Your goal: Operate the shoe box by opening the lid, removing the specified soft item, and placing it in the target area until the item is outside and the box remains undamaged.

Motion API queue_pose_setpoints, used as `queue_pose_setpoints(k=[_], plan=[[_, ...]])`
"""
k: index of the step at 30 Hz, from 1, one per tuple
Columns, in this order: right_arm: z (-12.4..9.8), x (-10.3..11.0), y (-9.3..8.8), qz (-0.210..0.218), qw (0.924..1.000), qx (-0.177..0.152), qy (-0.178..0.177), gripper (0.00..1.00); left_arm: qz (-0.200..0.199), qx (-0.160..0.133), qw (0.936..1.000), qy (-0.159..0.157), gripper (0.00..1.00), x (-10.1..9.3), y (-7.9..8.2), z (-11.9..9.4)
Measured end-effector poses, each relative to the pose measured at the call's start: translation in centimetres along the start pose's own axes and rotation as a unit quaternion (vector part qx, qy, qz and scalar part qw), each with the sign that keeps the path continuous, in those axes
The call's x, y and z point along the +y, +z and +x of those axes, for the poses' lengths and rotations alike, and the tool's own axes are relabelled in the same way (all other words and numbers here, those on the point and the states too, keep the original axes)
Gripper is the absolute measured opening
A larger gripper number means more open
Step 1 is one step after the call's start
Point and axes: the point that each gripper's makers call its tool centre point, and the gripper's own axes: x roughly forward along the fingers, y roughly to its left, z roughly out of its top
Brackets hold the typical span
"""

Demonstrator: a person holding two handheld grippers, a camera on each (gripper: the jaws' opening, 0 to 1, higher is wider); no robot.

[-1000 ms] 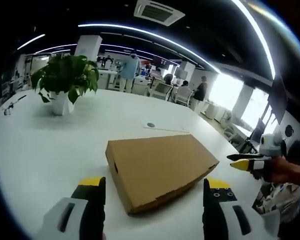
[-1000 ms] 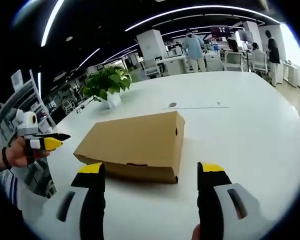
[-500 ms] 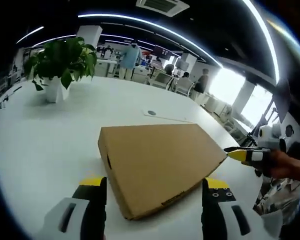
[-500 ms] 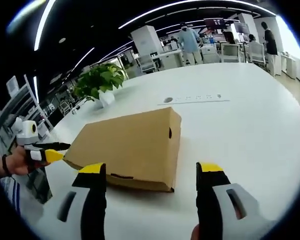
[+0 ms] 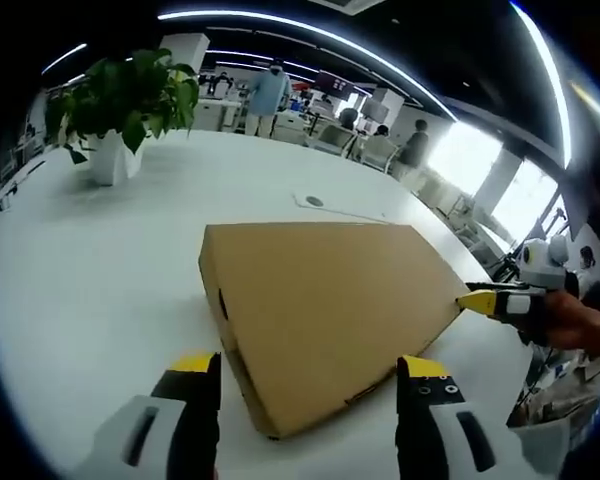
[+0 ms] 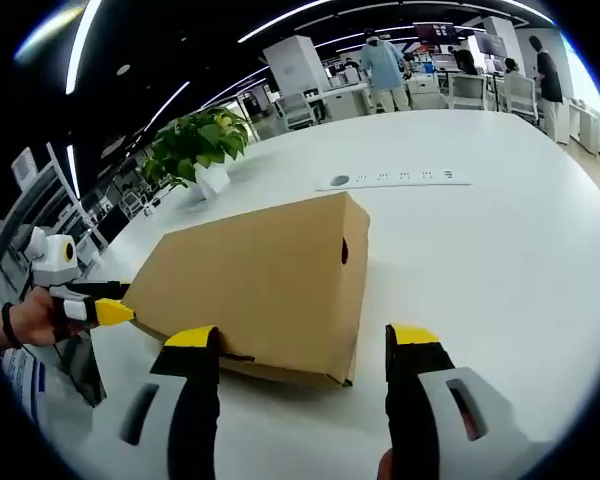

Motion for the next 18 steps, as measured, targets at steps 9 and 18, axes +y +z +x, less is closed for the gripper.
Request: queue_pose_setpoints(k=[9, 18], plan=[[0.9, 1.1, 0.5, 0.029, 0.9995, -0.008, -0.001, 0.49, -0.011, 0.009, 0.9999, -0.008, 0.70, -0.2, 0.3, 0.4], [0.9, 1.2, 0.5, 0.022, 0.9997, -0.008, -0.011, 0.47, -0.018, 0.008, 0.9998, 0.001, 0.67, -0.2, 0.3, 0.6]])
